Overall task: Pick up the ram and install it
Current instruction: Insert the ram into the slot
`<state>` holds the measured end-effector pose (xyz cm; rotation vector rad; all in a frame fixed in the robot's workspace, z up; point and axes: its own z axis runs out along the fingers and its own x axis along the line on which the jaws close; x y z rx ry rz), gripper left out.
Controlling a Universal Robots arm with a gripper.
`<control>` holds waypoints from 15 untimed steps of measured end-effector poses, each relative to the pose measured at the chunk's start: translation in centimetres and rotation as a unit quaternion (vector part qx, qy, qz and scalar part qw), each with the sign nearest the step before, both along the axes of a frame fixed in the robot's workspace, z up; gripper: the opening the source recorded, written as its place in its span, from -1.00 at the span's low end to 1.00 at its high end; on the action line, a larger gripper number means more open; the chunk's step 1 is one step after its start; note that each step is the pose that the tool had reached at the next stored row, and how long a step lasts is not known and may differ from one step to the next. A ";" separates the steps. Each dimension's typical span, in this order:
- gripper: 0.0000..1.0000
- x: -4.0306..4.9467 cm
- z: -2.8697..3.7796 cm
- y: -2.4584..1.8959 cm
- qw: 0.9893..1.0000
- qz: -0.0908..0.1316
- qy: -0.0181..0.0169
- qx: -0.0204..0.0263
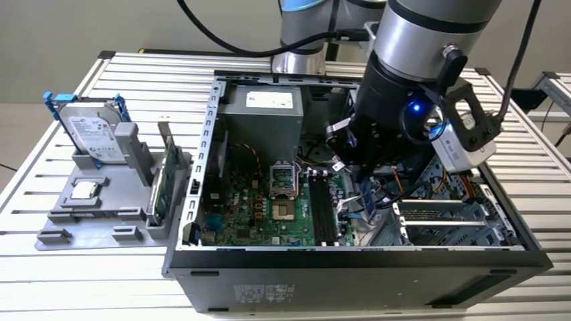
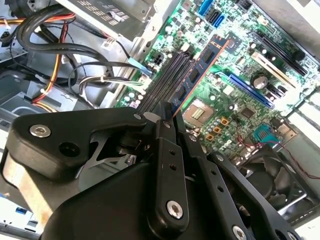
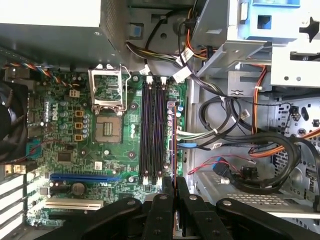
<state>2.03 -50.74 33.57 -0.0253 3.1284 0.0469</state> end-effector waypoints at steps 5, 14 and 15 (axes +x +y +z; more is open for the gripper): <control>-1.00 0.00 -0.24 0.21 1.000 -0.001 0.000 0.000; -1.00 0.00 -0.68 0.52 1.000 -0.002 0.000 0.000; -1.00 0.00 -0.72 0.55 1.000 -0.002 0.000 0.000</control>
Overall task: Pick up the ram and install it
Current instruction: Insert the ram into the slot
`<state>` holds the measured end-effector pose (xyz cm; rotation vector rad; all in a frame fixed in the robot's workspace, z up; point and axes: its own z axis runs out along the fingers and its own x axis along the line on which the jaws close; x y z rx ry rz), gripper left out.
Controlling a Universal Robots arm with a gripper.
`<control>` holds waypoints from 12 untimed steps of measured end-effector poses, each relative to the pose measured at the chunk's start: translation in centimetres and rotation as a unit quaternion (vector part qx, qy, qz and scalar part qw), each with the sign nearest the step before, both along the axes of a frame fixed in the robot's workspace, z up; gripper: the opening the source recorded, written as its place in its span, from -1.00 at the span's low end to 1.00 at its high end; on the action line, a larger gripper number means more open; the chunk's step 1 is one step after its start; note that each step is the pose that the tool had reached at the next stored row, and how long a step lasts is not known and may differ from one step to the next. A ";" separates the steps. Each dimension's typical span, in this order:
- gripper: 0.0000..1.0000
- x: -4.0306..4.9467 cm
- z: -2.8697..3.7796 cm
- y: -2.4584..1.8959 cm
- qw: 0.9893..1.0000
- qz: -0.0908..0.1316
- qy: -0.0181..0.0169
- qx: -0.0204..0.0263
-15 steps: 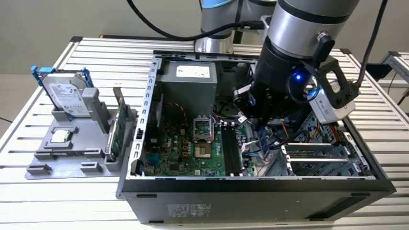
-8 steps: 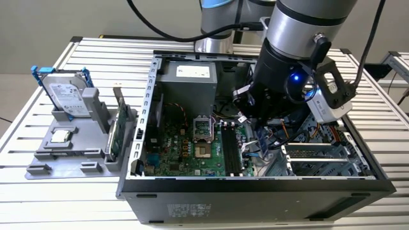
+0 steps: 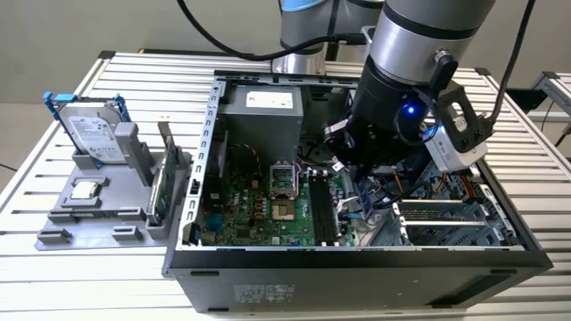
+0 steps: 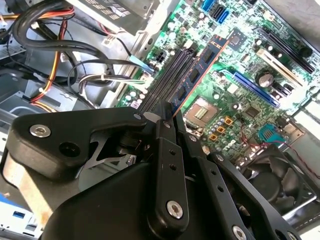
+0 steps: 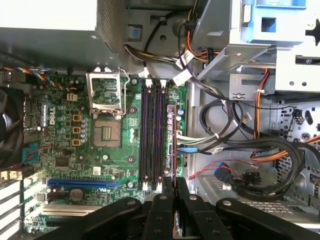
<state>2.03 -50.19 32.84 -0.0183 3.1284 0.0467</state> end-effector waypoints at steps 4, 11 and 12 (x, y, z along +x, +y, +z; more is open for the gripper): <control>-1.00 0.00 -0.21 0.13 1.000 0.000 0.000 0.000; -1.00 0.00 -0.58 0.32 1.000 -0.001 0.000 0.000; -1.00 0.00 -0.63 0.34 1.000 -0.001 0.000 0.000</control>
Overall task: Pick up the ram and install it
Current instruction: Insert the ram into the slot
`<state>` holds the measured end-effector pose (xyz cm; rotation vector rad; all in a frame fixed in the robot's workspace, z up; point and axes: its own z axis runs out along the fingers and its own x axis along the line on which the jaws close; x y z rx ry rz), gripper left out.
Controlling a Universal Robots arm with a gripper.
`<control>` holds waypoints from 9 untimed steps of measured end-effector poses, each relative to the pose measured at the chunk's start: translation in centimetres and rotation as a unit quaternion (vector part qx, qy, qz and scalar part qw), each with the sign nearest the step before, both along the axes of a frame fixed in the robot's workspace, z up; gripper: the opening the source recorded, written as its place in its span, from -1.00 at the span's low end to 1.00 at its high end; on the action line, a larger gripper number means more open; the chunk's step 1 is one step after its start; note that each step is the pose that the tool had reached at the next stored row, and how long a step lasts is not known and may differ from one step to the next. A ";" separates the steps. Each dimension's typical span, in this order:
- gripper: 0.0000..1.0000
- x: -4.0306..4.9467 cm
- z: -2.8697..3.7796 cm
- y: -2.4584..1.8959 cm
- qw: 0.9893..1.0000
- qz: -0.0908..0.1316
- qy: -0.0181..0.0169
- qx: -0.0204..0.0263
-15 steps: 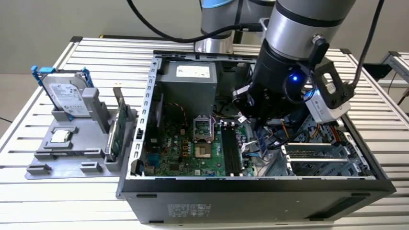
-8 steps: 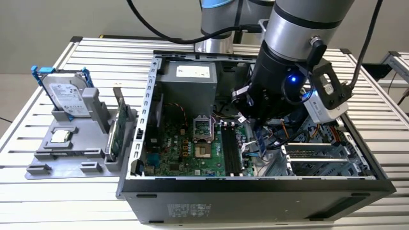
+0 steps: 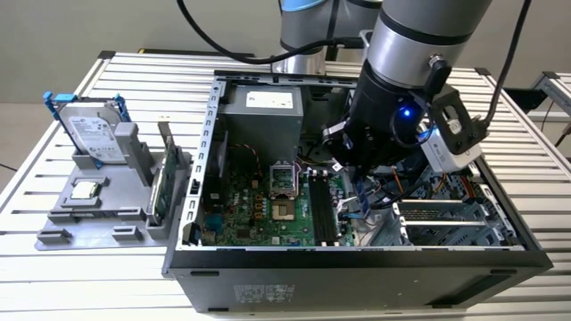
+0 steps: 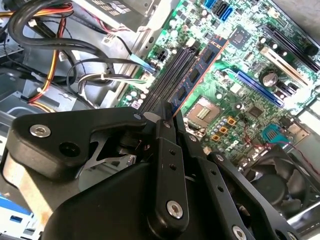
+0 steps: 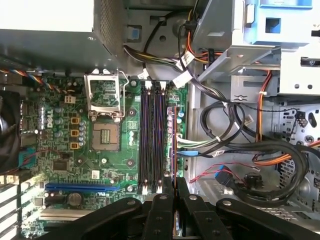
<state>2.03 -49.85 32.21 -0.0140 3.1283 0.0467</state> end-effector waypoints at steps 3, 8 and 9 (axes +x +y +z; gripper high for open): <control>-1.00 0.00 -0.16 0.08 1.000 0.000 0.000 0.000; -1.00 0.00 -0.43 0.22 1.000 -0.001 0.000 0.000; -1.00 0.00 -0.48 0.24 1.000 -0.001 0.000 0.000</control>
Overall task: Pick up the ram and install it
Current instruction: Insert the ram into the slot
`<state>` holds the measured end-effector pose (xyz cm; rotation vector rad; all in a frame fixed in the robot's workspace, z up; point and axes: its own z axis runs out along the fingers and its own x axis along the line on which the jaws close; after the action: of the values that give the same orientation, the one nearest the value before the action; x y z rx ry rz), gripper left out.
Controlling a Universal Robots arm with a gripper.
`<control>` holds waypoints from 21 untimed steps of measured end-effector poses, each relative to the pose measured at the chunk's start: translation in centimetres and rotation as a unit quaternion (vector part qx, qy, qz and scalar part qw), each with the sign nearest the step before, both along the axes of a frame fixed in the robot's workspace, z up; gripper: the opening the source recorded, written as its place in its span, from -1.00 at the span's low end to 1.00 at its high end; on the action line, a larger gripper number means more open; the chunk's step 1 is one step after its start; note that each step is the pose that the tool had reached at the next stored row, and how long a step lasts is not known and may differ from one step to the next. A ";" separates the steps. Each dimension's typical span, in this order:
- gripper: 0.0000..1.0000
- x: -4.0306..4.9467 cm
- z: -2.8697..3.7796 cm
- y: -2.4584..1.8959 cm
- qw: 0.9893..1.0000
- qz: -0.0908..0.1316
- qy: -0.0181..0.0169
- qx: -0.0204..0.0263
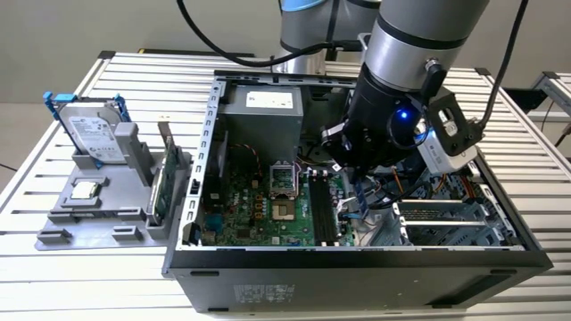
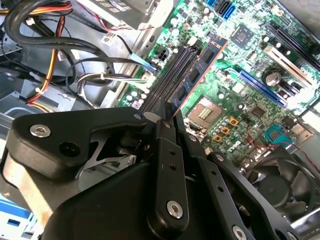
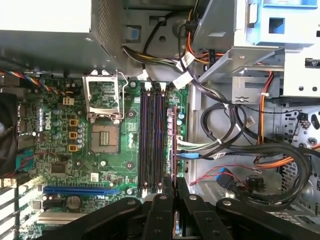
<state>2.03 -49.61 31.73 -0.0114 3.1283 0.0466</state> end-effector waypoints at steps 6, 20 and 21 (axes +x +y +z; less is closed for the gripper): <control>-1.00 0.00 -0.33 0.16 1.000 -0.001 0.000 0.000; -1.00 0.00 -1.09 0.32 1.000 -0.002 0.000 0.000; -1.00 0.00 -1.16 0.32 1.000 -0.002 0.000 0.000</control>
<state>2.03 -49.29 30.57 -0.0056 3.1283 0.0465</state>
